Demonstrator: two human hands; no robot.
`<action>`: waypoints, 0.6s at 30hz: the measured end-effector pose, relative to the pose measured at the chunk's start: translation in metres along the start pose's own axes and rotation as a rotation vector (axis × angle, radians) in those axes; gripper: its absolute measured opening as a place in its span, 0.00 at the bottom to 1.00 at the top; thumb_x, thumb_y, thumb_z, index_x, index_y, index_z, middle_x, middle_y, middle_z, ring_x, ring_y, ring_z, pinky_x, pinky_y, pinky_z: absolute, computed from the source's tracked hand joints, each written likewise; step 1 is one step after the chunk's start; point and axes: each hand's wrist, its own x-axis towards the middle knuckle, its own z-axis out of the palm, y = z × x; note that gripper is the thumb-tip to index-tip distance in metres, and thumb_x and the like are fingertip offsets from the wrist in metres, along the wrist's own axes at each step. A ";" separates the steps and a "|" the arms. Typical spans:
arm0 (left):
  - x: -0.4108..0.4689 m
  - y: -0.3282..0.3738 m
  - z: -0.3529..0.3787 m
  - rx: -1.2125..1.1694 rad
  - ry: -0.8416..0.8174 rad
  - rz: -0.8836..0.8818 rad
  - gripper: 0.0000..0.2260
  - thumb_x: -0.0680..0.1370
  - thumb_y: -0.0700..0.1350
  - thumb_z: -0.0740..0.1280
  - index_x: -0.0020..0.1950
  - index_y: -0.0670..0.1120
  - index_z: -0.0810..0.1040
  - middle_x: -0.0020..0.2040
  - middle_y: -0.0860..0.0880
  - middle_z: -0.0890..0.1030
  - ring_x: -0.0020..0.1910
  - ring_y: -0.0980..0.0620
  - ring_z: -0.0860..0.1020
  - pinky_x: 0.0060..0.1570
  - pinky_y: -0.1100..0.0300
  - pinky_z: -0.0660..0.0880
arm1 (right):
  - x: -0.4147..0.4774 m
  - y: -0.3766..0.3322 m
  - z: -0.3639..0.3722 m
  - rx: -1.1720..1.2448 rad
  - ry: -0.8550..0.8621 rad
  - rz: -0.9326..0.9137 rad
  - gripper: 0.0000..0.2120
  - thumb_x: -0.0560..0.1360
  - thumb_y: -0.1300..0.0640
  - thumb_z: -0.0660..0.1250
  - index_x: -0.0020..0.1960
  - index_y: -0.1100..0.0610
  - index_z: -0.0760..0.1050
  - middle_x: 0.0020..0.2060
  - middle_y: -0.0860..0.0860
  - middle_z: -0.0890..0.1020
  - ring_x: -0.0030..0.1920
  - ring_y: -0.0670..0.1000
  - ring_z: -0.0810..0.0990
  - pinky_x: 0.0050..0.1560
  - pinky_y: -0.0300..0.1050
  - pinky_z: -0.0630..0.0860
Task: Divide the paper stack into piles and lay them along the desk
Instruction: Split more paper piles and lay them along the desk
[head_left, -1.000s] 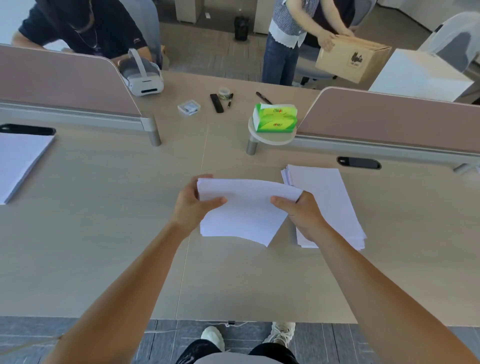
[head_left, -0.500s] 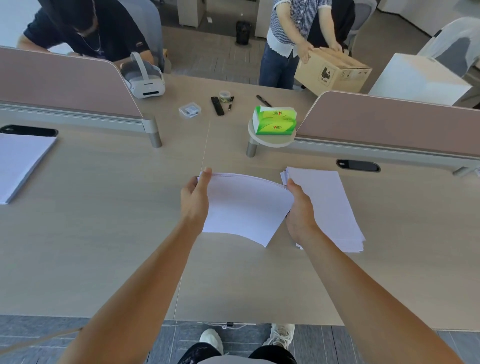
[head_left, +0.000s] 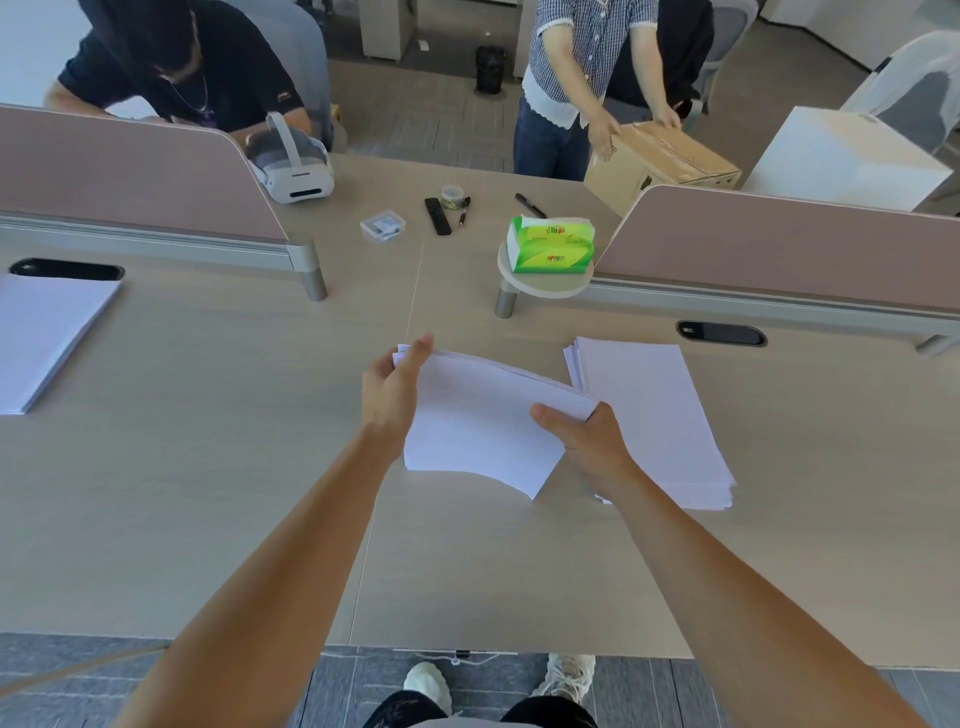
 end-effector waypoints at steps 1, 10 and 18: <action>0.001 0.000 0.003 0.008 0.017 -0.007 0.16 0.74 0.57 0.69 0.41 0.44 0.76 0.37 0.48 0.75 0.36 0.50 0.75 0.41 0.57 0.71 | 0.001 0.001 0.001 0.002 0.010 0.005 0.10 0.72 0.60 0.76 0.53 0.55 0.83 0.51 0.57 0.86 0.51 0.57 0.84 0.57 0.61 0.78; 0.018 -0.008 -0.027 0.102 -0.225 0.072 0.22 0.61 0.62 0.77 0.51 0.54 0.80 0.53 0.46 0.79 0.54 0.44 0.78 0.60 0.48 0.72 | 0.004 -0.002 0.002 -0.078 0.050 -0.059 0.03 0.76 0.56 0.72 0.49 0.51 0.83 0.40 0.50 0.84 0.39 0.50 0.81 0.43 0.46 0.76; 0.011 -0.017 -0.039 0.194 -0.343 0.063 0.27 0.58 0.46 0.80 0.54 0.40 0.81 0.51 0.42 0.84 0.49 0.42 0.83 0.49 0.49 0.80 | 0.008 0.000 0.000 -0.072 -0.064 -0.033 0.08 0.73 0.60 0.75 0.51 0.53 0.84 0.46 0.49 0.88 0.49 0.50 0.86 0.50 0.45 0.81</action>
